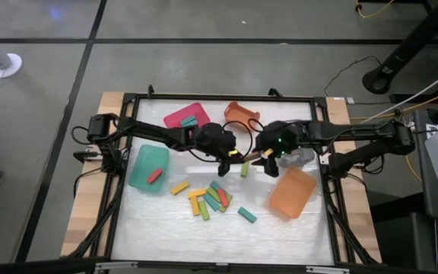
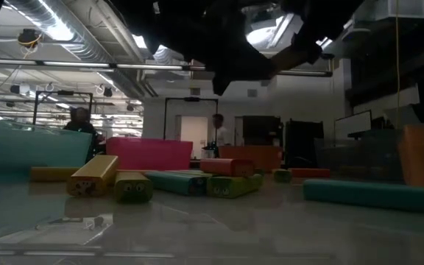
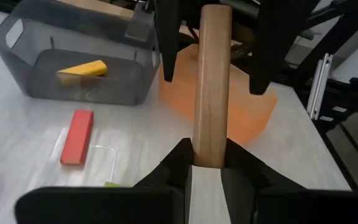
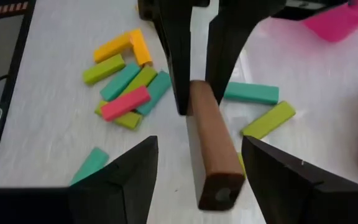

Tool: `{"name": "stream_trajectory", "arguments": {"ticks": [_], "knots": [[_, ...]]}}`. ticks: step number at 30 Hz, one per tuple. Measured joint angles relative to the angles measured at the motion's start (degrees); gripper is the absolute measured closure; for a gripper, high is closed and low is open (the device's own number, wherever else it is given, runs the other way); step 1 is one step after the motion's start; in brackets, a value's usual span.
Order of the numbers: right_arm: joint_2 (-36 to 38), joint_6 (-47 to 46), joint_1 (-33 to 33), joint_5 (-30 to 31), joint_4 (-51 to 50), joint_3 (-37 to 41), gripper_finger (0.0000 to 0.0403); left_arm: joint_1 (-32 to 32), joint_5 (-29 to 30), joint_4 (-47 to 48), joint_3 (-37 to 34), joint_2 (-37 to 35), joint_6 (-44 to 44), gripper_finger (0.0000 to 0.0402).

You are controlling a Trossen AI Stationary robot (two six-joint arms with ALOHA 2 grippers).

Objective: Sort blocks
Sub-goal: Put the brown block into the light orange bin

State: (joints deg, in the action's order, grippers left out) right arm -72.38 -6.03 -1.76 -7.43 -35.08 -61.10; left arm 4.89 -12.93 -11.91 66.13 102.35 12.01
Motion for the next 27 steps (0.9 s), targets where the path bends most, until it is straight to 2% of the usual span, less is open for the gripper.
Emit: {"name": "stream_trajectory", "arguments": {"ticks": [5, 9, 14, 15, 21, 27], "knots": [[0.0, -0.35, 0.06, 0.32, 0.76, 0.0, 0.0193, -0.14, 0.0, -0.91, -0.02, 0.0, 0.12, 0.0356], [0.0, -1.48, -0.09, 0.34, 0.77, 0.0, 0.0249, -0.47, 0.02, -0.8, -0.02, 0.0, -0.08, 0.0345], [-0.02, -1.92, -0.08, 0.01, 0.8, 0.0, 0.034, -1.03, 0.55, -0.72, -0.02, 0.0, -0.19, 0.0337], [-0.02, -1.93, -0.08, -0.16, 0.77, 0.0, 0.0347, -1.09, 0.72, -0.71, -0.02, 0.0, -0.2, 0.0336], [-0.02, -1.87, -0.11, -1.94, 0.78, 0.0, 0.0348, -1.43, 0.63, -0.67, -0.02, 0.0, 4.59, 0.0327], [-0.04, -5.51, -0.11, -4.77, -0.45, 0.02, 0.0336, -1.52, -1.05, -0.11, -0.02, 0.0, 10.39, 0.0266]]}}
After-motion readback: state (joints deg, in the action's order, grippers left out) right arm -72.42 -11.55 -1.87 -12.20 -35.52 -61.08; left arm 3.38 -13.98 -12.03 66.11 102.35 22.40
